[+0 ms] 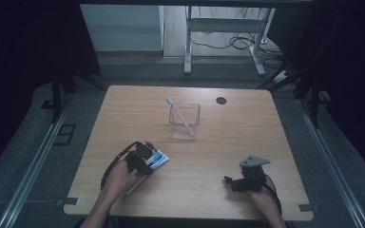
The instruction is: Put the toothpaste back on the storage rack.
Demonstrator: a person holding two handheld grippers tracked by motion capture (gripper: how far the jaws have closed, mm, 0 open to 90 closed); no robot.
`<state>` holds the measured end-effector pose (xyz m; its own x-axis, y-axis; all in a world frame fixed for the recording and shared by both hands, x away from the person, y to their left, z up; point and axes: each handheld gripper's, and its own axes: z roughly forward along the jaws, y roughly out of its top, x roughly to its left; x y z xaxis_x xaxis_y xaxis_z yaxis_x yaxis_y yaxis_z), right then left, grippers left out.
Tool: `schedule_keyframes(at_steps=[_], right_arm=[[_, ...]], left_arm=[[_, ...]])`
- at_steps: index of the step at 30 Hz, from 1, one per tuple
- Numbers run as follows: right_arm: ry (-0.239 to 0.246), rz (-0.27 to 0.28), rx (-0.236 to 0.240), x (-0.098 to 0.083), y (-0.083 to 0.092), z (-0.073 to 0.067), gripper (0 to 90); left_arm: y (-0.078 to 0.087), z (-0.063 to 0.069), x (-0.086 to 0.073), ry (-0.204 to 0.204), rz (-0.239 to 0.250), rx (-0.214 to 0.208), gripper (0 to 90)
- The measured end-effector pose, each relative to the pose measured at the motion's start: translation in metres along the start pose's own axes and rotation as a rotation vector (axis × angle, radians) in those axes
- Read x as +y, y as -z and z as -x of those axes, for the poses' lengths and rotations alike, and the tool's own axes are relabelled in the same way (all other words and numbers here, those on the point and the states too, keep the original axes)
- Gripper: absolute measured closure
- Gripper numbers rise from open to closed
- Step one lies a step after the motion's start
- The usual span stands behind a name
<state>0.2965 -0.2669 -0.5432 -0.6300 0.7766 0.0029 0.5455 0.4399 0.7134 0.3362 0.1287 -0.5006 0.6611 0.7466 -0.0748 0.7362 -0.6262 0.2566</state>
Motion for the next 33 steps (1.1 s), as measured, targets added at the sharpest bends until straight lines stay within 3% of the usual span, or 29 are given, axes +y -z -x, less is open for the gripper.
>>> schedule_keyframes(at_steps=[10, 20, 33], right_arm=[[-0.002, 0.001, -0.001, 0.000, 0.000, 0.000, 5.9], [-0.002, 0.001, 0.000, 0.000, 0.000, 0.000, 5.9], [-0.002, 0.001, 0.000, 0.000, 0.000, 0.000, 5.9]], left_arm=[[0.005, -0.004, -0.008, 0.006, 0.061, -0.026, 73.5], [0.013, -0.006, -0.009, 0.017, 0.131, -0.046, 74.5], [0.034, -0.006, 0.003, 0.021, 0.226, -0.064, 74.5]])
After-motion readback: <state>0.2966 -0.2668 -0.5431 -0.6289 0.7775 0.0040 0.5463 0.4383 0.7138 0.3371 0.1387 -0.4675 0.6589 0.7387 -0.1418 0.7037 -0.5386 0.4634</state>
